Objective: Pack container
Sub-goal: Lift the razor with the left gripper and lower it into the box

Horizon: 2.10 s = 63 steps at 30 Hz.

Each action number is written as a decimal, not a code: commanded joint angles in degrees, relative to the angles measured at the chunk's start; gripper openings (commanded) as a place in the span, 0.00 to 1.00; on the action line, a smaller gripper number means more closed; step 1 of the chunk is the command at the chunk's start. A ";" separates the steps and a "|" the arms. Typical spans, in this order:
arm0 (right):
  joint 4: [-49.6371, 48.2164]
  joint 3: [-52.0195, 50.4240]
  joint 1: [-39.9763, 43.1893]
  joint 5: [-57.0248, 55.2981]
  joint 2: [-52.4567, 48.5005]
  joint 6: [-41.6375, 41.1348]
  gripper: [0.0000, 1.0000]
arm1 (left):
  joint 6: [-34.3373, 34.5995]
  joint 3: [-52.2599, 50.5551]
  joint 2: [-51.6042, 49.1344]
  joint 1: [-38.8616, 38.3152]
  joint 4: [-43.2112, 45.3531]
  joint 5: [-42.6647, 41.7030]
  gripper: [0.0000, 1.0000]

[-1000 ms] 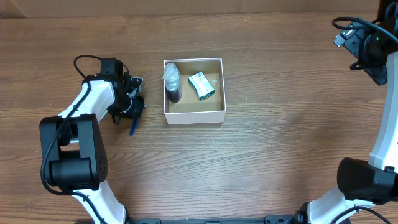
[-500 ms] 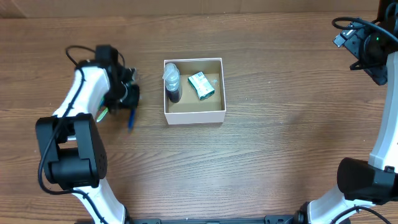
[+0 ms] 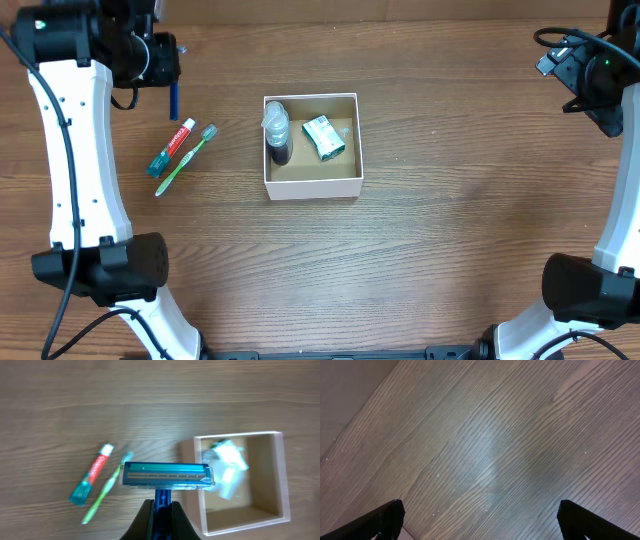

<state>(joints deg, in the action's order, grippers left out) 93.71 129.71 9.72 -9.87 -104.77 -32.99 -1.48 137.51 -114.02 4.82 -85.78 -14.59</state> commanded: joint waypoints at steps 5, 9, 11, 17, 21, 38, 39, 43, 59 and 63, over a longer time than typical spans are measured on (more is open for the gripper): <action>-0.20 0.35 0.11 -0.42 0.72 -0.26 1.00 | -17.00 3.85 0.33 -13.53 -5.01 -5.75 0.04; -0.24 0.35 0.11 -0.42 0.72 -0.26 1.00 | -27.08 3.67 0.24 -21.49 -4.79 -2.73 0.04; -0.35 0.35 0.11 -0.42 0.72 -0.24 1.00 | -32.35 2.67 0.11 -24.52 -4.13 -1.68 0.04; -0.35 0.35 0.11 -0.42 0.72 -0.24 1.00 | -47.08 -6.12 -0.09 -28.48 -0.59 -1.49 0.04; -0.35 0.35 0.11 -0.42 0.72 -0.26 1.00 | -52.63 -15.96 -0.09 -29.77 6.34 -1.53 0.04; -0.35 0.35 0.11 -0.42 0.72 -0.26 1.00 | -61.29 -43.01 -0.11 -33.33 31.87 3.19 0.04; -0.35 0.35 0.11 -0.42 0.72 -0.26 1.00 | -61.31 -44.81 -0.11 -33.33 33.83 3.15 0.04; -0.35 0.35 0.11 -0.42 0.72 -0.24 1.00 | -61.24 -47.84 -0.11 -33.31 37.70 3.15 0.04; -0.35 0.35 0.11 -0.42 0.72 -0.24 1.00 | -46.34 -34.42 1.92 -33.35 36.48 11.02 0.50; -0.35 0.35 0.11 -0.42 0.72 -0.26 1.00 | -30.95 -17.88 4.79 -33.03 30.32 11.58 0.70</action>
<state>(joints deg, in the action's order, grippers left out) 93.62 129.71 9.72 -9.87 -104.77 -33.01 -47.53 105.69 -113.91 -28.42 -51.53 -4.12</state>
